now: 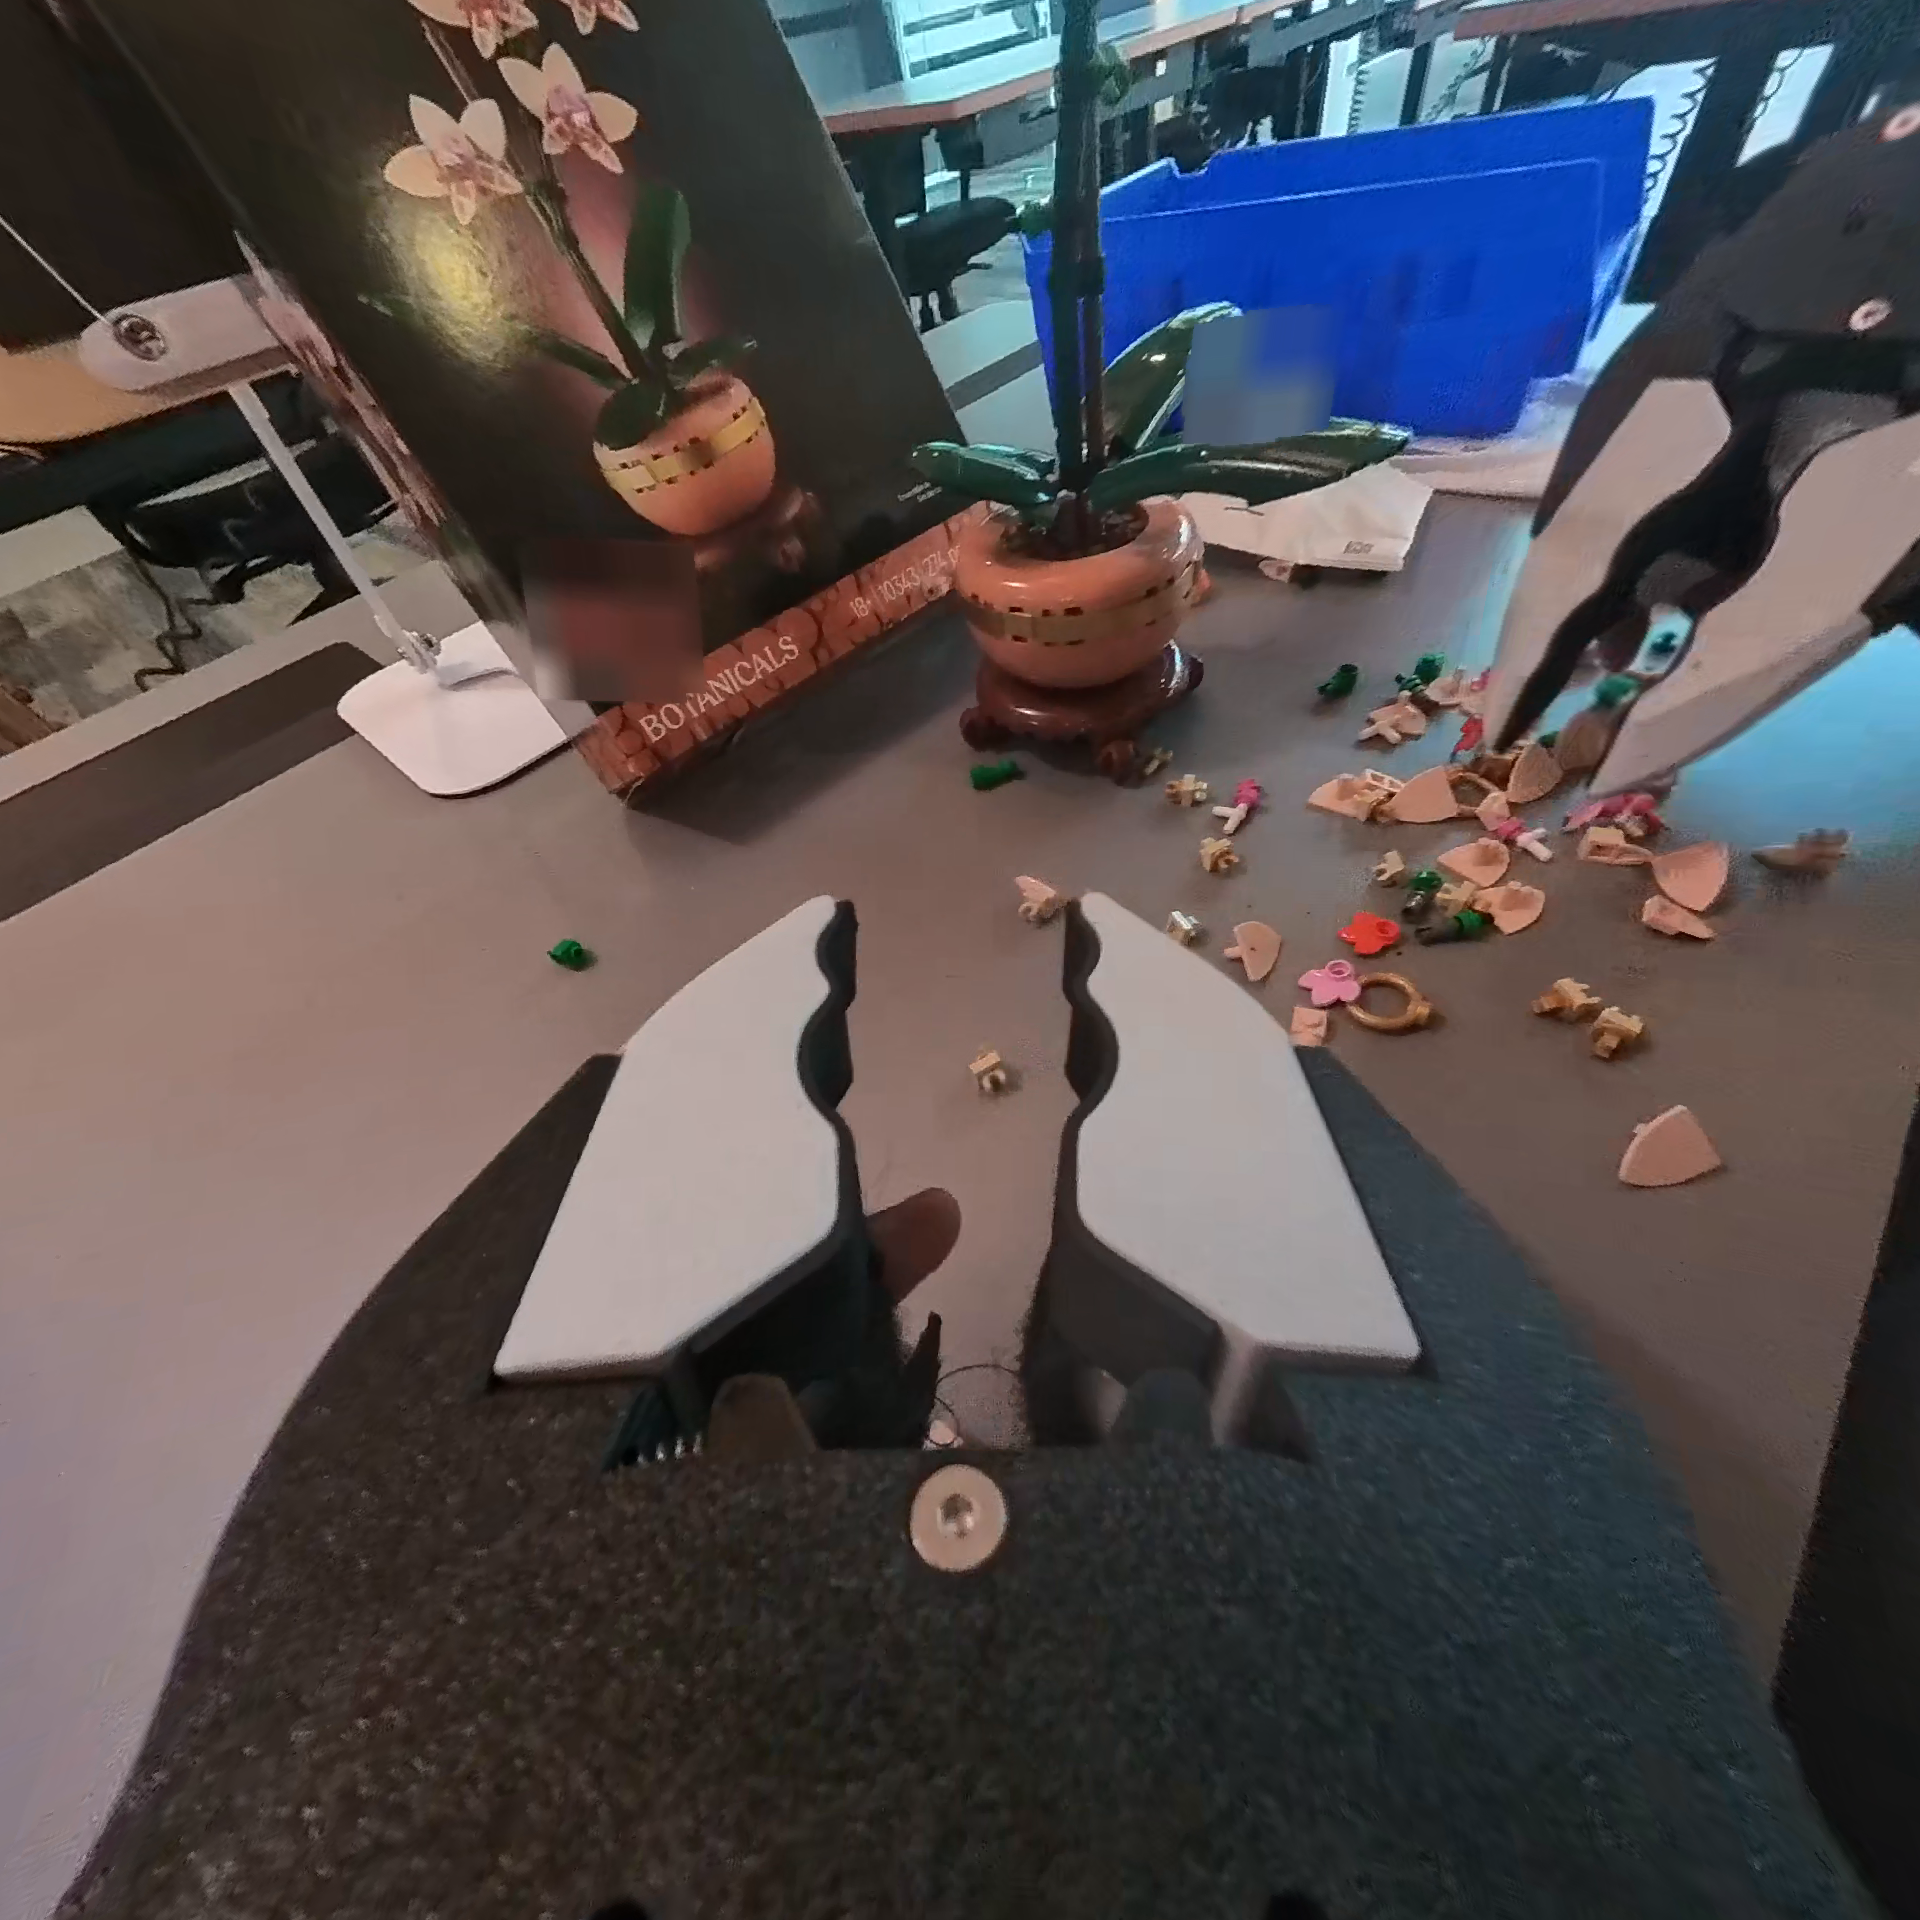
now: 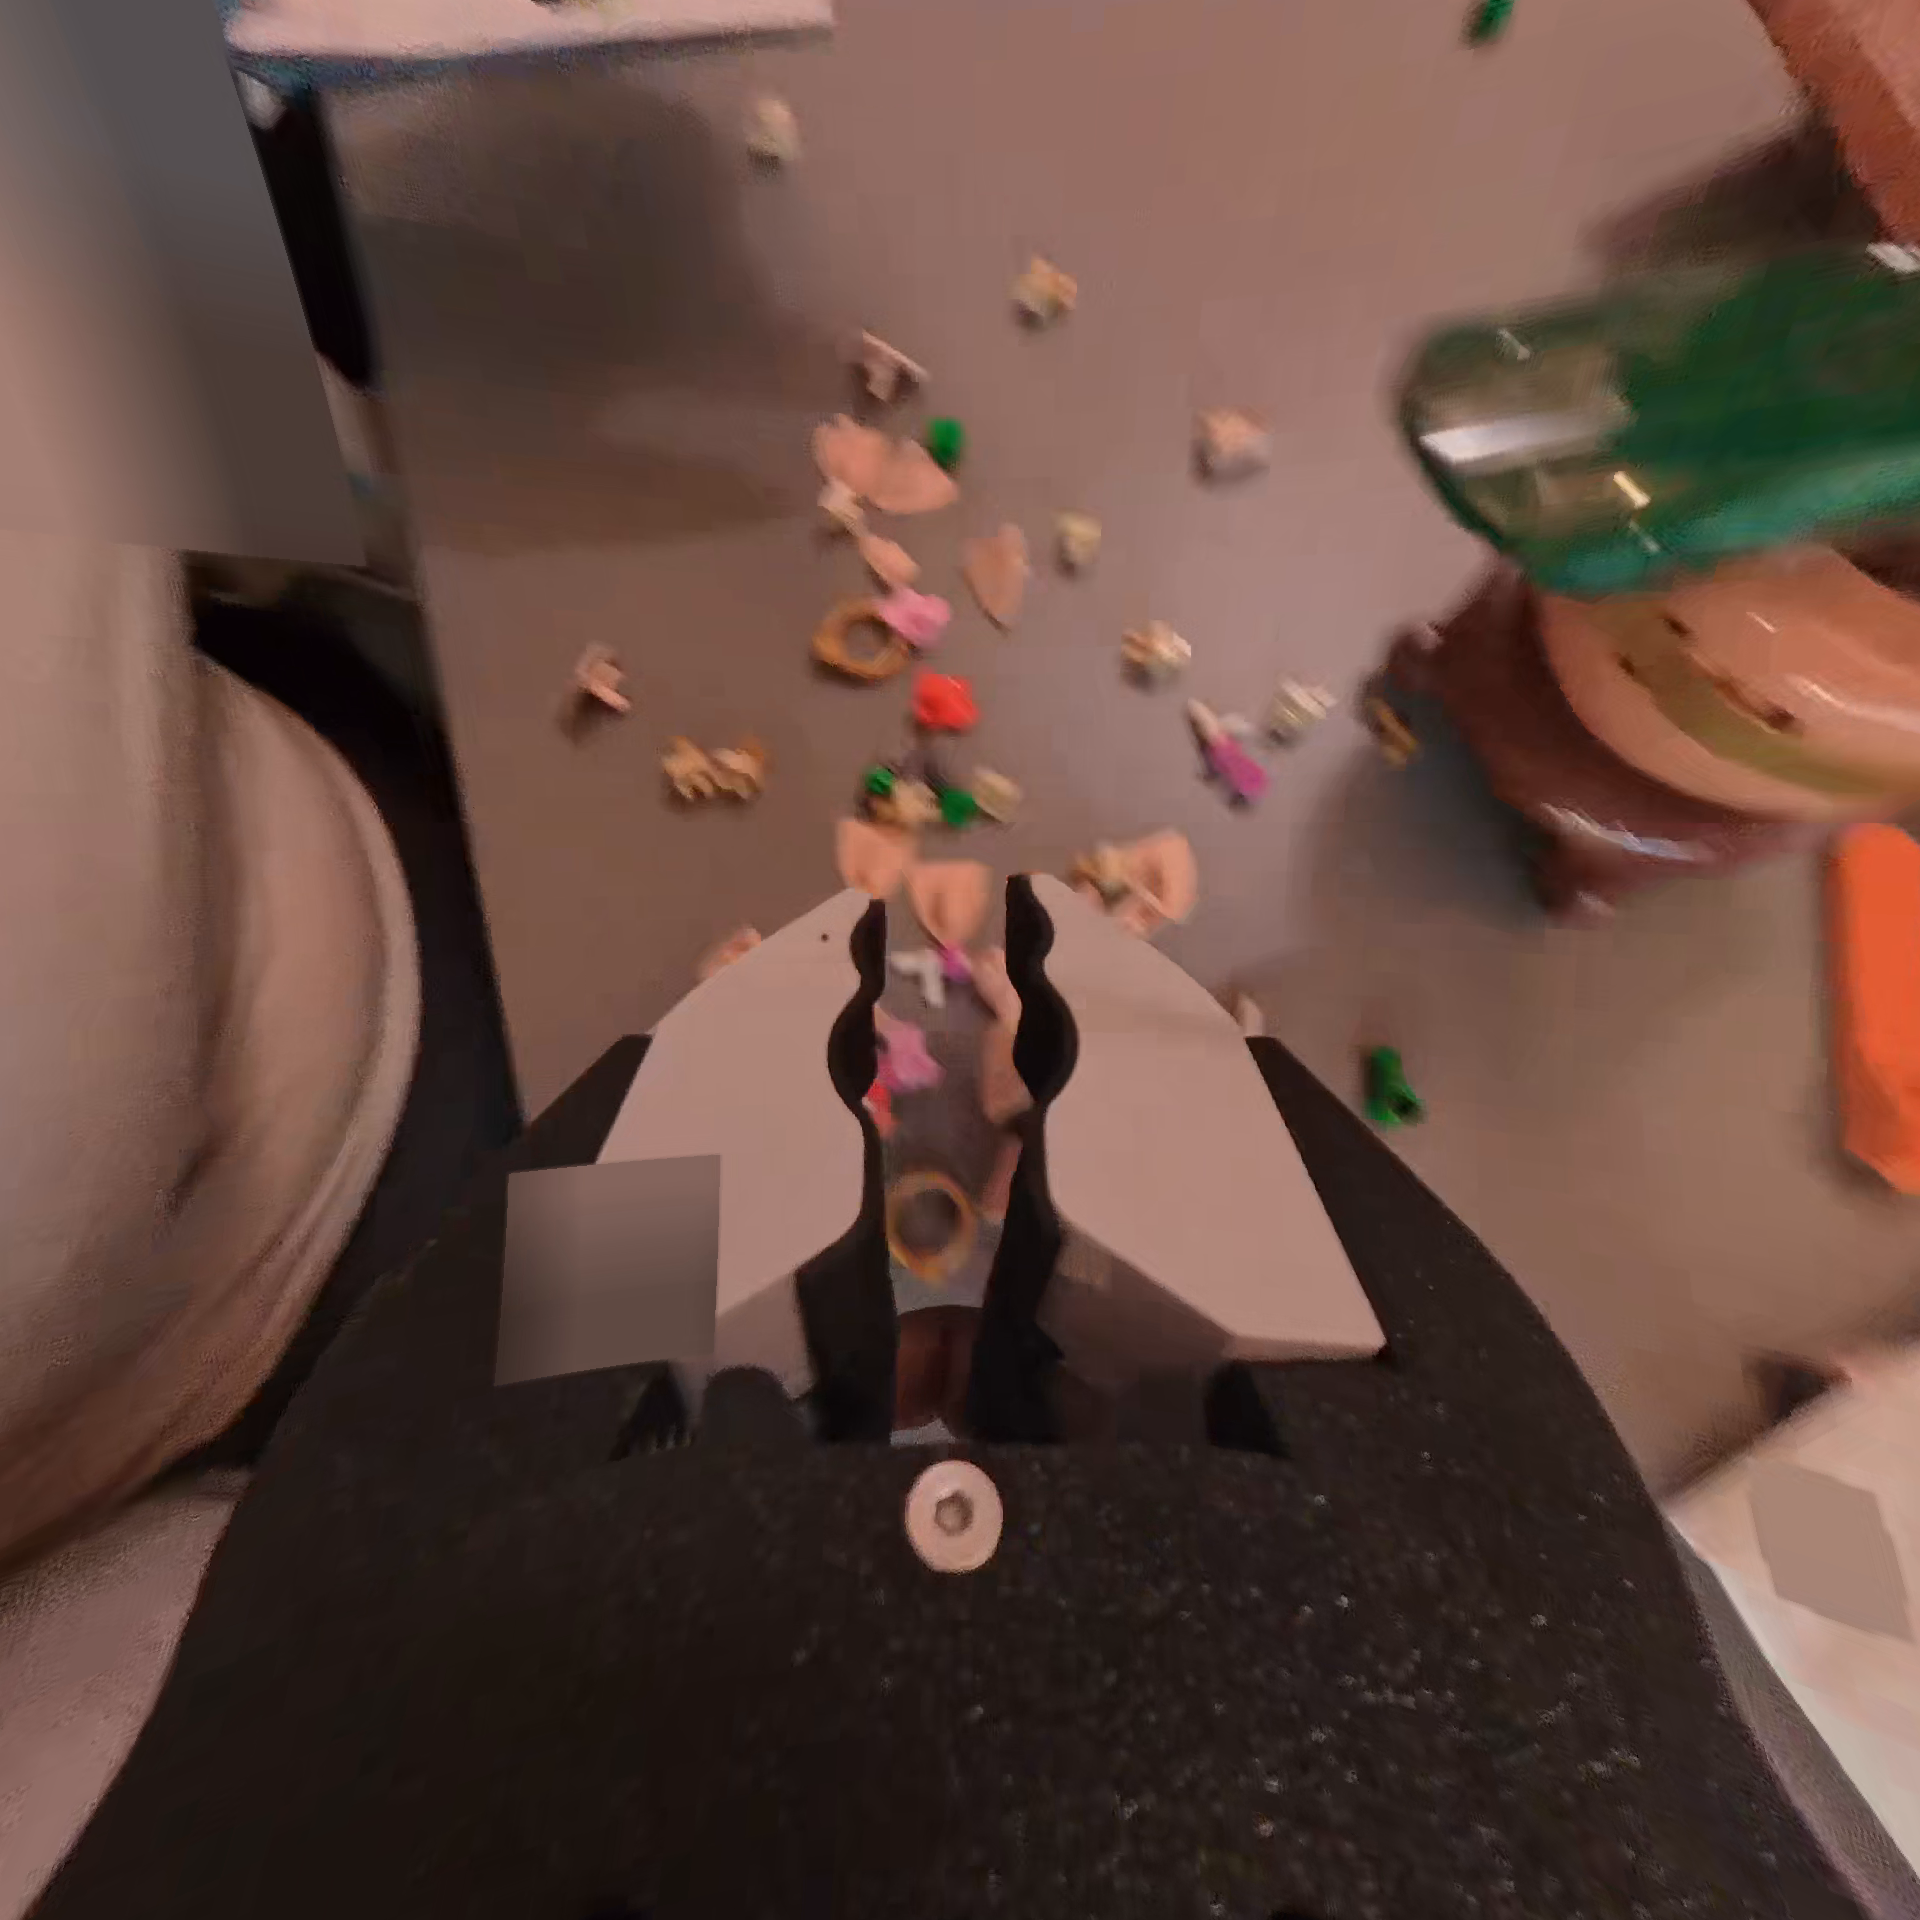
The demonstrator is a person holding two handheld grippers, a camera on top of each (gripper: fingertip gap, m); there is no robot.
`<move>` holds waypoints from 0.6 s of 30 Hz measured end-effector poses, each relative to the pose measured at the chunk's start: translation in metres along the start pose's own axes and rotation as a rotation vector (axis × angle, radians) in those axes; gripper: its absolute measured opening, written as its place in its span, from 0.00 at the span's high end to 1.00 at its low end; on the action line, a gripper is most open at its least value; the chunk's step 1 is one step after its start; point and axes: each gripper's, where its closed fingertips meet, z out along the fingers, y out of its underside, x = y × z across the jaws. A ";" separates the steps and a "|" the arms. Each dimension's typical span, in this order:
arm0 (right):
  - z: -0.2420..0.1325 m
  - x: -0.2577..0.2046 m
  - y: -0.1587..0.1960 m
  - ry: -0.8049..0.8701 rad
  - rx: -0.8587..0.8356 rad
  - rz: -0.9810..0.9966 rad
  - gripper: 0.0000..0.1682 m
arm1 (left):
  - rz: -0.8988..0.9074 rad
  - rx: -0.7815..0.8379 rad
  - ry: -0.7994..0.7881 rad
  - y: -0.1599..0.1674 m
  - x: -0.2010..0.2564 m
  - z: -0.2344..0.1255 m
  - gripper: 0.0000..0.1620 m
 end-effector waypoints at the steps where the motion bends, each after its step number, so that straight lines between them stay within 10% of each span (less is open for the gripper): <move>1: 0.007 -0.009 -0.005 -0.019 0.012 -0.018 0.87 | 0.002 0.004 0.010 0.000 0.001 0.000 0.77; 18: 0.040 0.001 -0.006 0.061 -0.103 -0.052 0.96 | 0.041 0.025 0.056 0.001 0.013 0.001 0.77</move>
